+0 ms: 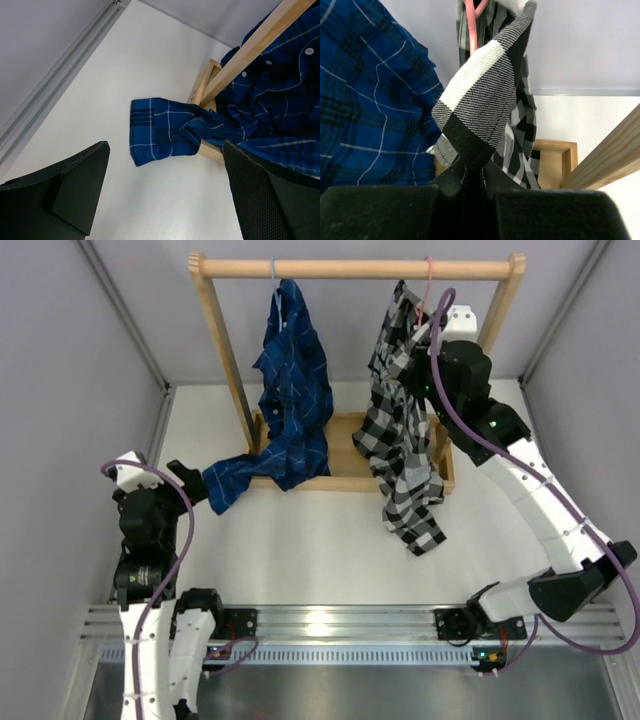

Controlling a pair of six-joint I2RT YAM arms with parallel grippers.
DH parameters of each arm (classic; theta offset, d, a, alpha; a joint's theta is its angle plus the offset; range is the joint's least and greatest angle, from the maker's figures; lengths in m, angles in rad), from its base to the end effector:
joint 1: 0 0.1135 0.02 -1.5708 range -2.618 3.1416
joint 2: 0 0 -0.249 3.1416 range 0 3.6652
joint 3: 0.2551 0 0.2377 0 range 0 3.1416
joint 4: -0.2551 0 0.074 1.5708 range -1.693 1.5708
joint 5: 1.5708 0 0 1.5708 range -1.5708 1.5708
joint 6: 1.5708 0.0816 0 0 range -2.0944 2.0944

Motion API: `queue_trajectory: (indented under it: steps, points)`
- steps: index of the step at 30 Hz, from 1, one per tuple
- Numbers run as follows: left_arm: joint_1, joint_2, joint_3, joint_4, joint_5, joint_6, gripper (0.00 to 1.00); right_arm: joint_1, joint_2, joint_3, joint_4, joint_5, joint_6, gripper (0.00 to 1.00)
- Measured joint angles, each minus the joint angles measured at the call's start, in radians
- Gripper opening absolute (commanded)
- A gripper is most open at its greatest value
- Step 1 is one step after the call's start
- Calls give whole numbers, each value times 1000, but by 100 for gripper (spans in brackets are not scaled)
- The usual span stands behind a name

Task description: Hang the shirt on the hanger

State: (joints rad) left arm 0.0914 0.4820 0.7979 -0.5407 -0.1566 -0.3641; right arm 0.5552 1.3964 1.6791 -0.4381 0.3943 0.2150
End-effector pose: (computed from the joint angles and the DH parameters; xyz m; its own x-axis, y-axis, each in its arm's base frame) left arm 0.1483 0.0264 0.3229 -0.1214 -0.3643 -0.9233 -0.3048 0.8990 -0.3147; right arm 0.2957 0.1465 0.4574 -0.1635 0.1304 -0.9779 -0.1323 0.9794 0.1527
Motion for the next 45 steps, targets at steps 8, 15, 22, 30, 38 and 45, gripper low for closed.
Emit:
queue_trajectory:
  steps: [8,15,22,30,38,45]
  points:
    - [0,15,-3,2,18,1,98,-2,-43,-74,0,-53,40,99]
    - [-5,5,-6,2,-2,18,98,-2,-269,-169,-27,-81,18,99]
    - [-134,-93,-35,-12,-59,68,98,-2,-797,-576,-37,31,-101,100]
    - [-217,-203,-137,-4,-50,125,98,-2,-1070,-857,-176,171,-135,100]
    - [-217,-203,-155,2,-42,131,98,-2,-1097,-853,-222,189,-126,99]
    - [-217,-212,-158,6,-42,132,98,-2,-1108,-845,-243,192,-126,99]
